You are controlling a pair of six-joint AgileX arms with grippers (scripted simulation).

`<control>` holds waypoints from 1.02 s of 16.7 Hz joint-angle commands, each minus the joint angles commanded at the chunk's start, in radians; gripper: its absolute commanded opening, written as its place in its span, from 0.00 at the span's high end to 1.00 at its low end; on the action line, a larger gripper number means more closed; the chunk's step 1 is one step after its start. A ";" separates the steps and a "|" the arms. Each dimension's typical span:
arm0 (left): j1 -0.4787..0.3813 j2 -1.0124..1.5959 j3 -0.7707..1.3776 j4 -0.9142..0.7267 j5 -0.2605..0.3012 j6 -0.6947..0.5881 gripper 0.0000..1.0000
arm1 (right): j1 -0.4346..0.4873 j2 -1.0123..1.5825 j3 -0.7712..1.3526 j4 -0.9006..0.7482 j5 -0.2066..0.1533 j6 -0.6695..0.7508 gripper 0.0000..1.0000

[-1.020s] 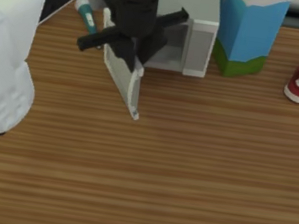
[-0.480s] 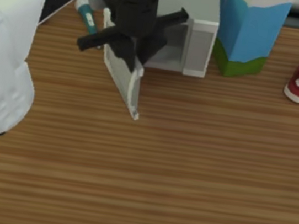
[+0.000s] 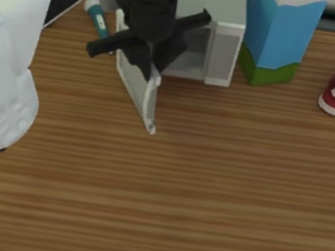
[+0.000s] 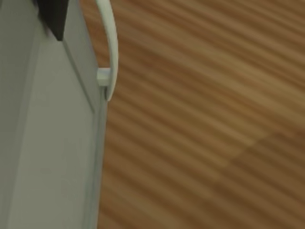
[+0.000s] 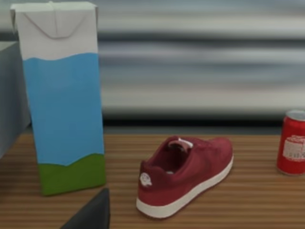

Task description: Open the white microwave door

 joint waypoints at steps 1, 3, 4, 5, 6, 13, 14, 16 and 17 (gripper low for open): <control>0.001 -0.001 -0.003 0.001 0.000 0.000 1.00 | 0.000 0.000 0.000 0.000 0.000 0.000 0.00; 0.007 -0.018 -0.036 0.014 0.001 0.006 1.00 | 0.000 0.000 0.000 0.000 0.000 0.000 0.00; 0.011 -0.032 -0.062 0.025 0.000 0.011 1.00 | 0.000 0.000 0.000 0.000 0.000 0.000 0.00; 0.016 -0.048 -0.091 0.037 0.000 0.017 1.00 | 0.000 0.000 0.000 0.000 0.000 0.000 0.00; 0.021 -0.065 -0.121 0.050 -0.001 0.023 1.00 | 0.000 0.000 0.000 0.000 0.000 0.000 0.00; 0.037 -0.119 -0.220 0.092 -0.002 0.042 1.00 | 0.000 0.000 0.000 0.000 0.000 0.000 0.00; 0.037 -0.119 -0.220 0.092 -0.002 0.042 1.00 | 0.000 0.000 0.000 0.000 0.000 0.000 0.00; 0.037 -0.119 -0.220 0.092 -0.002 0.042 1.00 | 0.000 0.000 0.000 0.000 0.000 0.000 0.00; 0.037 -0.119 -0.220 0.092 -0.002 0.042 1.00 | 0.000 0.000 0.000 0.000 0.000 0.000 0.00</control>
